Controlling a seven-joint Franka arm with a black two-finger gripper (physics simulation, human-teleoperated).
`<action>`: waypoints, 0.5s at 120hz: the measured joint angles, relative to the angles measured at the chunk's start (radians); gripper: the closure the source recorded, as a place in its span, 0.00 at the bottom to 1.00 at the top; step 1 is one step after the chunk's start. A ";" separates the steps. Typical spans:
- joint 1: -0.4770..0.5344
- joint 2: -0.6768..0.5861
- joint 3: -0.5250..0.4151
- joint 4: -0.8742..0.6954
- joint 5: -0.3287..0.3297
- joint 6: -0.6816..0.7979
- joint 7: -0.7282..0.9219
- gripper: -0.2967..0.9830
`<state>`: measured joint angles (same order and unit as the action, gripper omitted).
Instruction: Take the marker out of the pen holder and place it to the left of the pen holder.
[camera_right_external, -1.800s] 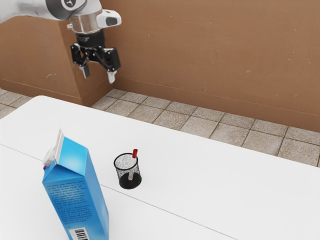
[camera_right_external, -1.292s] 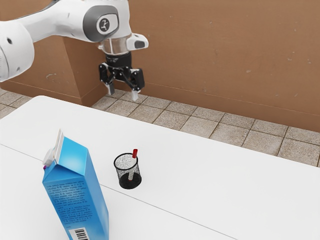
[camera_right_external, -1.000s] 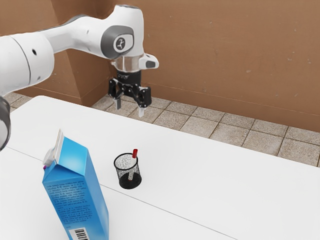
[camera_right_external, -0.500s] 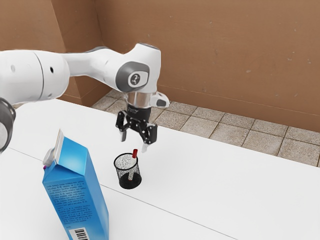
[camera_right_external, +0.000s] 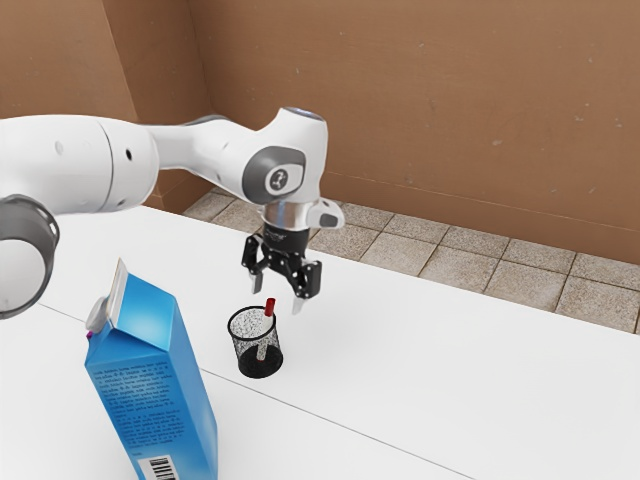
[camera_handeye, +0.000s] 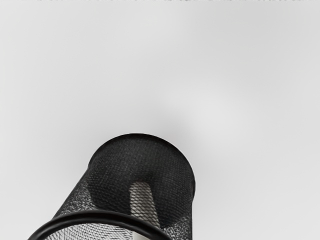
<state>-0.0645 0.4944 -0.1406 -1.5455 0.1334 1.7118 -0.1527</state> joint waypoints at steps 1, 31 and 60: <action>0.000 0.000 0.000 0.000 0.000 0.000 0.000 0.26; -0.003 -0.091 0.003 -0.134 0.001 0.033 0.001 0.29; -0.001 -0.089 0.003 -0.140 0.003 0.066 0.001 0.37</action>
<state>-0.0660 0.4057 -0.1380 -1.6853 0.1367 1.7776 -0.1514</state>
